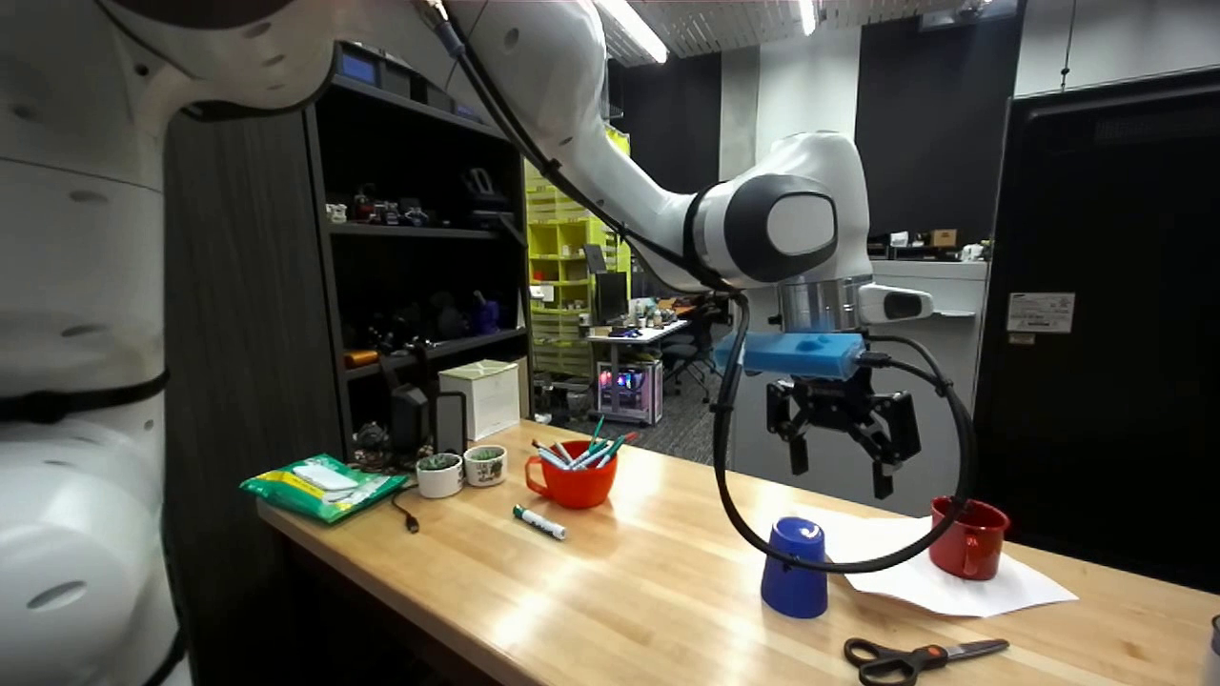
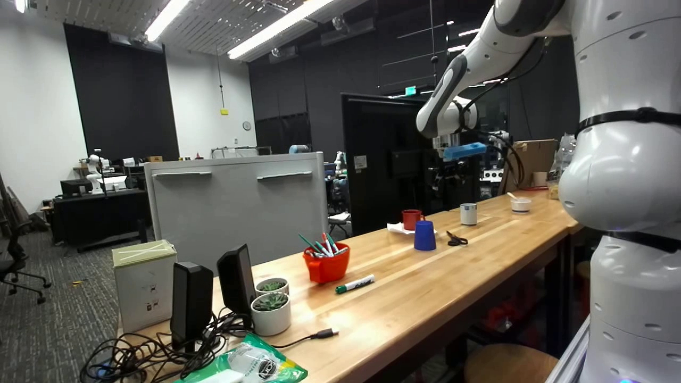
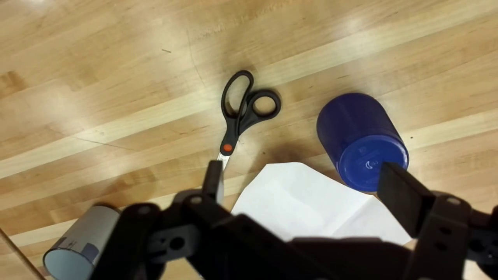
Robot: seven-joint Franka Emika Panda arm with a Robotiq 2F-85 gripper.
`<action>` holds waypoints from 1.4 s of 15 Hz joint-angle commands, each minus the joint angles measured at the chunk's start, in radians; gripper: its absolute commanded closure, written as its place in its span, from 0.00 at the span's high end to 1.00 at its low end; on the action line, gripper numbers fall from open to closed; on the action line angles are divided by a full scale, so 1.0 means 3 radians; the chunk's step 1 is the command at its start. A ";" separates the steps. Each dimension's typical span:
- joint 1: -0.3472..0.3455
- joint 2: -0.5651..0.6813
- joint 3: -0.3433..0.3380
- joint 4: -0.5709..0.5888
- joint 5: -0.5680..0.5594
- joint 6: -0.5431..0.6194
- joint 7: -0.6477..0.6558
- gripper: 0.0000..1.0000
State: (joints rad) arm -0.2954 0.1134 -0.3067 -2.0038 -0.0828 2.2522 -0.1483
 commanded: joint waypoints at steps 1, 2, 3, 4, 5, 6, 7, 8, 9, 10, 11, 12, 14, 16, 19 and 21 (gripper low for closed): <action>-0.0020 0.0005 0.0022 0.0020 0.0000 -0.0018 -0.0003 1.00; -0.0020 0.0005 0.0022 0.0021 0.0000 -0.0019 -0.0003 1.00; -0.0020 0.0005 0.0022 0.0021 0.0000 -0.0020 -0.0003 1.00; -0.0020 0.0005 0.0022 0.0021 0.0000 -0.0020 -0.0003 1.00; -0.0026 0.0030 0.0020 0.0035 0.0018 -0.0025 0.0000 1.00; -0.0044 0.0098 0.0009 0.0076 0.0043 -0.0038 0.0003 1.00; -0.0054 0.0130 0.0004 0.0092 0.0056 -0.0042 0.0003 1.00; -0.0076 0.0188 -0.0004 0.0123 0.0079 -0.0043 0.0011 1.00; -0.0097 0.0240 -0.0009 0.0146 0.0108 -0.0042 0.0011 1.00; -0.0124 0.0307 -0.0012 0.0185 0.0141 -0.0050 0.0008 1.00; -0.0152 0.0374 -0.0013 0.0223 0.0169 -0.0041 0.0016 1.00; -0.0179 0.0439 -0.0013 0.0265 0.0200 -0.0044 0.0024 1.00; -0.0231 0.0578 -0.0006 0.0358 0.0263 -0.0059 0.0041 1.00; -0.0274 0.0690 -0.0002 0.0439 0.0330 -0.0080 0.0102 1.00; -0.0324 0.0850 0.0011 0.0538 0.0422 -0.0025 0.0185 1.00; -0.0356 0.0939 0.0028 0.0603 0.0490 0.0016 0.0192 1.00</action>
State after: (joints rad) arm -0.3828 0.3551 -0.3096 -1.8672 0.0306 2.2537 -0.1042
